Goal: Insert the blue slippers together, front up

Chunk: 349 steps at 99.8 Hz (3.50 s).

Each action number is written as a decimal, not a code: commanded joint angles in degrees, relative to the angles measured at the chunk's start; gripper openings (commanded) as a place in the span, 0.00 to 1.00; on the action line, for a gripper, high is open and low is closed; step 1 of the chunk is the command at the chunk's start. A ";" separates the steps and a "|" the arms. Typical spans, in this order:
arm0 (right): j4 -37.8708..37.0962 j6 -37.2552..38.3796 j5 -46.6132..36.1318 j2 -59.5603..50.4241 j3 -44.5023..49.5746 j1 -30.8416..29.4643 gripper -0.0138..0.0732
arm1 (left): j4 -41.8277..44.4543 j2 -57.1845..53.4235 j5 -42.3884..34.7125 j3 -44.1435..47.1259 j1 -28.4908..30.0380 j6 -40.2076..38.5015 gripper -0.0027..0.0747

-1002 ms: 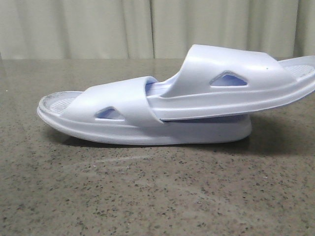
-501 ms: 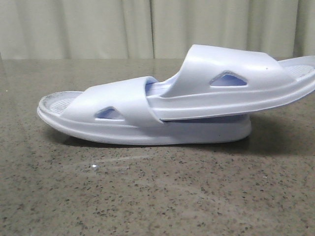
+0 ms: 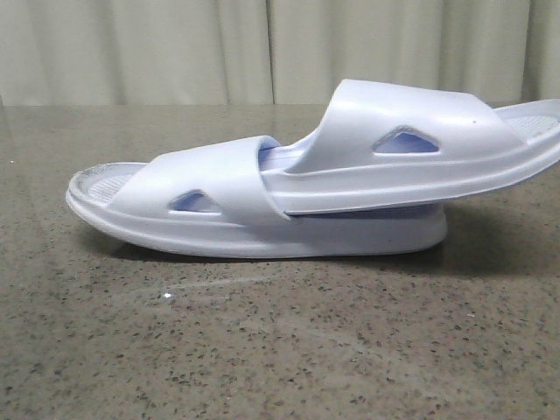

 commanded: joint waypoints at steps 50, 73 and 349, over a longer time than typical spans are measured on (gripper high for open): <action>-0.43 -0.89 -1.86 0.34 -1.54 0.12 0.04 | -0.01 0.24 -0.76 -0.95 -0.51 -0.11 0.06; -0.43 -0.89 -1.86 0.34 -1.54 0.12 0.04 | 13.76 -1.73 -1.32 0.50 -1.74 -6.81 0.06; -3.23 4.33 -0.22 0.34 -1.54 0.12 0.04 | 78.23 -28.99 -4.92 18.07 0.26 -68.03 0.06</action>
